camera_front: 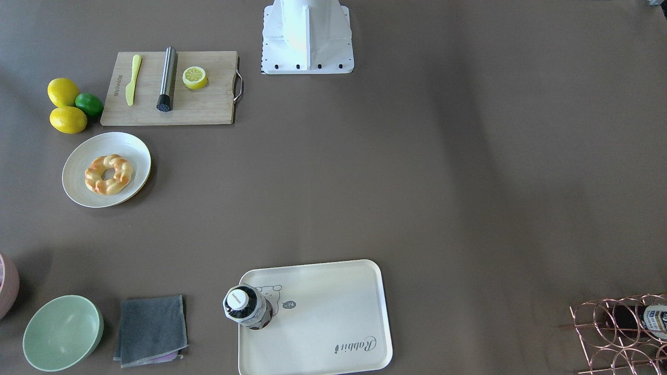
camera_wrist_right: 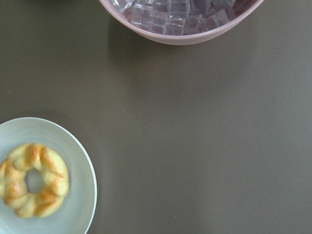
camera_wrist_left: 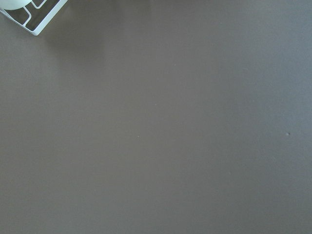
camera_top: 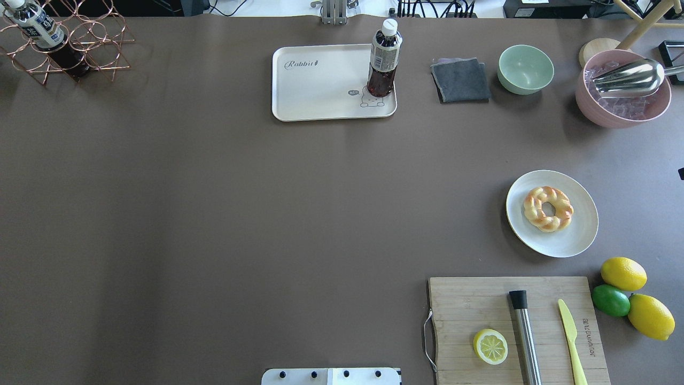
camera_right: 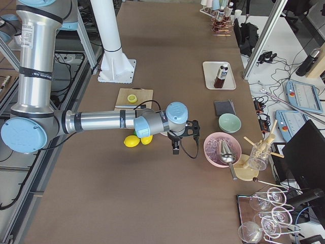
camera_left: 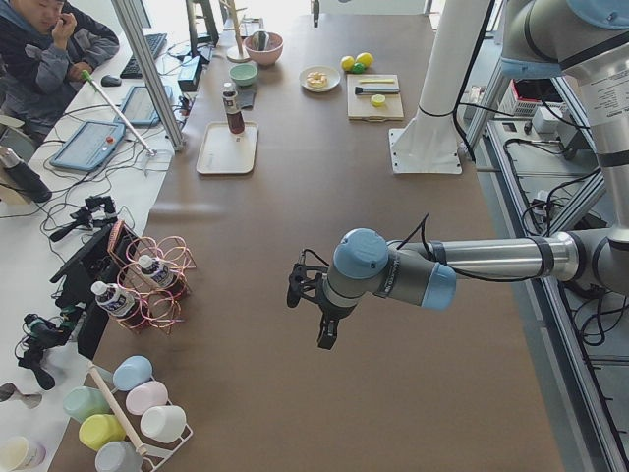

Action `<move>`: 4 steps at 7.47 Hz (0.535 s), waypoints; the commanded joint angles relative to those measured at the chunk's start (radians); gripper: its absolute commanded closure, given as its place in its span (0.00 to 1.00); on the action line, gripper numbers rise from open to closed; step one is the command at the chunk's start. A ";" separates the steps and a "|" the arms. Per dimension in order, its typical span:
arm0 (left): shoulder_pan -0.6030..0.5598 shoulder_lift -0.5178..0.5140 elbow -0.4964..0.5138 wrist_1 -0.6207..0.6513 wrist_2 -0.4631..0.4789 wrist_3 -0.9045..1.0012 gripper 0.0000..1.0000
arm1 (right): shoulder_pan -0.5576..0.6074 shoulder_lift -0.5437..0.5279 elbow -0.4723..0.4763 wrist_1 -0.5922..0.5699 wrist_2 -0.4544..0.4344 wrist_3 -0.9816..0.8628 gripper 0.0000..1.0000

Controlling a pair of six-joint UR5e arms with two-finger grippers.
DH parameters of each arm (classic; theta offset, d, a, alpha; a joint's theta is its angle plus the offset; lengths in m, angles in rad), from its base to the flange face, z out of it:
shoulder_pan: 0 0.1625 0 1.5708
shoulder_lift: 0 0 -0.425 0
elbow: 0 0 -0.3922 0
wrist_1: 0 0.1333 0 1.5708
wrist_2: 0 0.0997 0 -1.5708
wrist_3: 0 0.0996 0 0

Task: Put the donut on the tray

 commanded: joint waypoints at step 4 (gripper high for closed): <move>0.009 -0.008 0.005 -0.014 -0.018 -0.002 0.02 | -0.345 0.037 -0.135 0.528 -0.179 0.608 0.04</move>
